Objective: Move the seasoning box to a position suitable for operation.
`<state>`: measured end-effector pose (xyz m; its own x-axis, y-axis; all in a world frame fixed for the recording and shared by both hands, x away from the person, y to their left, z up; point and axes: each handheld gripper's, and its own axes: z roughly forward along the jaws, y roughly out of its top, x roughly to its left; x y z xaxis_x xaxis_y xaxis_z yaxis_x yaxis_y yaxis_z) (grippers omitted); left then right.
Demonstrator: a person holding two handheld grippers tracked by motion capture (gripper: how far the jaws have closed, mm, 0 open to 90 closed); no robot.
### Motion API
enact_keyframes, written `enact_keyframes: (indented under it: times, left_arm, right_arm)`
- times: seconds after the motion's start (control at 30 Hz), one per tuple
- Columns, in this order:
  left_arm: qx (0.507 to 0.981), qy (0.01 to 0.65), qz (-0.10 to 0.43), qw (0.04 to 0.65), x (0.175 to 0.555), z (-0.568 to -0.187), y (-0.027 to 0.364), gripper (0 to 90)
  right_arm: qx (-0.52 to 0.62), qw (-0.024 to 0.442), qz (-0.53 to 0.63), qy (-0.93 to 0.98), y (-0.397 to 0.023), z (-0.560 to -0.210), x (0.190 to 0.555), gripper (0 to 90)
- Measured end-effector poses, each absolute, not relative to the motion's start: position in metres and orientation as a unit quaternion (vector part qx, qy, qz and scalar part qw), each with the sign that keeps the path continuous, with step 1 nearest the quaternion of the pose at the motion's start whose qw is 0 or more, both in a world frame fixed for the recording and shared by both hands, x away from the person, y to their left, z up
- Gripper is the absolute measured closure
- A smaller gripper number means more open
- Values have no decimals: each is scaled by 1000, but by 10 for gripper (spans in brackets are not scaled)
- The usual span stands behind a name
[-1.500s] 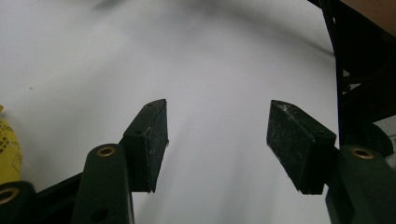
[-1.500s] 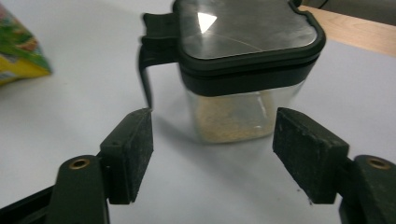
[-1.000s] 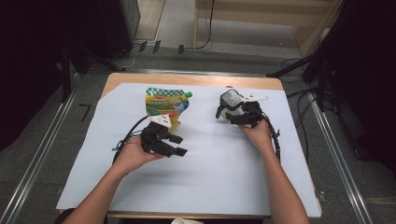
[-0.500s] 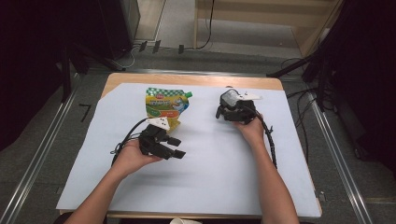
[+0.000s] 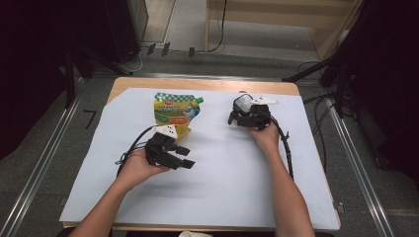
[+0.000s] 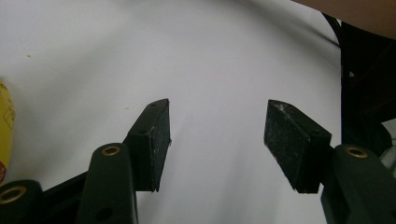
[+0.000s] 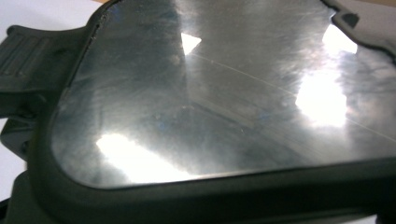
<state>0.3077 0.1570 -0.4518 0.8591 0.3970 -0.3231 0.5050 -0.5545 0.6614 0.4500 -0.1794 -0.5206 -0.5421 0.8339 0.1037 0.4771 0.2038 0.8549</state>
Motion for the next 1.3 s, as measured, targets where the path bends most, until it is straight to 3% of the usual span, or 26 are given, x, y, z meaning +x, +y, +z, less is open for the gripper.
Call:
enact_keyframes:
  times: [0.37, 0.87, 1.3]
  left_arm:
    - [877, 259, -72, 398, 309, -453, 157, 422]
    - [876, 263, -74, 399, 311, -452, 156, 422]
    - [879, 249, -75, 399, 315, -451, 145, 419]
  right_arm:
    - [424, 187, 464, 755, -184, -502, 437, 153]
    - [386, 177, 477, 770, -171, -473, 374, 155]
    - [363, 154, 473, 788, -163, -487, 329, 156]
